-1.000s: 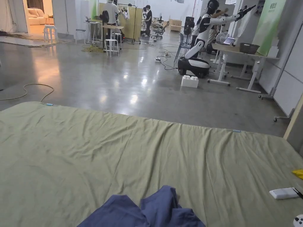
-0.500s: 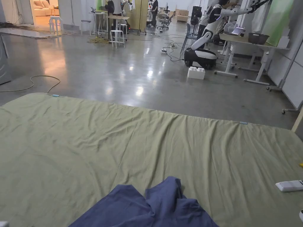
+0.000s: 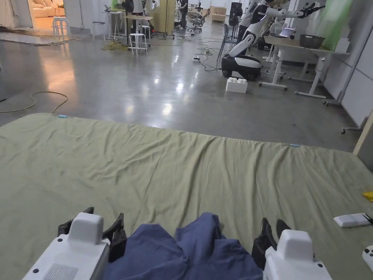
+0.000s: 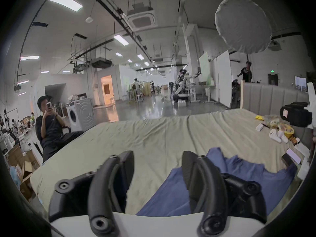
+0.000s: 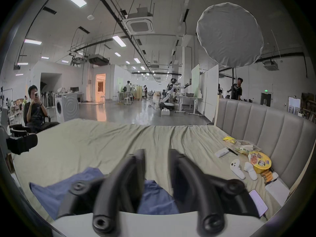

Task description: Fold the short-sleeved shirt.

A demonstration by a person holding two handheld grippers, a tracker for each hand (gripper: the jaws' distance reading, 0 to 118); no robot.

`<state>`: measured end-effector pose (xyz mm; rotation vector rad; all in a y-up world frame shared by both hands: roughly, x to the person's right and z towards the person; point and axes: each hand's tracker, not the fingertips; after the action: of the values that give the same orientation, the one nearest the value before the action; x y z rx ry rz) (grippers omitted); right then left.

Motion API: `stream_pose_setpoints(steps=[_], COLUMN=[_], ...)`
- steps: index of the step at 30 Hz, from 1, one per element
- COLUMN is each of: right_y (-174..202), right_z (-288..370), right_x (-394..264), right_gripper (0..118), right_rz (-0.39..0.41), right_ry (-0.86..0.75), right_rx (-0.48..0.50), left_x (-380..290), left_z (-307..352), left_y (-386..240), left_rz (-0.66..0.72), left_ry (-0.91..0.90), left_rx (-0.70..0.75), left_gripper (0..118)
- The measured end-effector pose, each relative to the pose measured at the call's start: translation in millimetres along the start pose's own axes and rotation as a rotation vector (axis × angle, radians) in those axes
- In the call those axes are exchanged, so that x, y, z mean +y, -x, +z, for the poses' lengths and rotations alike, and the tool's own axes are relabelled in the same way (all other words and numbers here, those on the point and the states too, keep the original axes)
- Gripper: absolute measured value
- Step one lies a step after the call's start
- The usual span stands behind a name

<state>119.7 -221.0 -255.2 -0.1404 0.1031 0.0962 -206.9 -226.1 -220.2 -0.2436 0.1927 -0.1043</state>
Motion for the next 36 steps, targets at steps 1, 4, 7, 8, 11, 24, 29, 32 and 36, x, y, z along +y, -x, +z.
stream_pose_setpoints(steps=[1,4,7,8,11,24,29,32,36], right_y=[1.3,2.4,5.2,4.4,3.0,12.0,19.5,24.6,28.5], right_z=[-0.4,-0.1,0.7,1.2,1.3,-8.8,-14.7,-17.0,-20.7], right_x=[2.2,6.9,15.0,12.0,14.4,2.7,-9.0,-16.5,-25.8], right_gripper=[17,6,2,2,2,2,2,2,2], right_rz=[-0.008,-0.043,0.033,-0.011,-0.012,-0.033,-0.032,-0.014,-0.009], right_ry=[-0.008,-0.035,-0.096,-0.066,-0.081,-0.027,0.022,0.044,0.081], right_rx=[-0.005,0.0,-0.055,-0.034,-0.036,0.006,0.035,0.047,0.062], left_x=[1.6,10.5,15.1,17.5,22.2,-24.8,-76.0,-106.3,-139.0], left_z=[1.0,-2.1,-5.5,-7.5,-9.4,-4.5,1.7,0.0,-7.9], left_y=[-8.6,-14.2,-19.0,-17.8,-15.0,73.0,129.5,155.1,174.3], left_rz=[0.001,0.03,0.047,0.059,0.086,0.068,0.133,0.206,0.273], left_ry=[-0.008,-0.036,-0.044,-0.04,-0.045,0.179,0.361,0.496,0.611], left_rx=[0.003,-0.001,0.002,-0.002,0.005,0.028,0.095,0.088,0.118], left_gripper=[41,12,6,4,3,3,3,3,32])
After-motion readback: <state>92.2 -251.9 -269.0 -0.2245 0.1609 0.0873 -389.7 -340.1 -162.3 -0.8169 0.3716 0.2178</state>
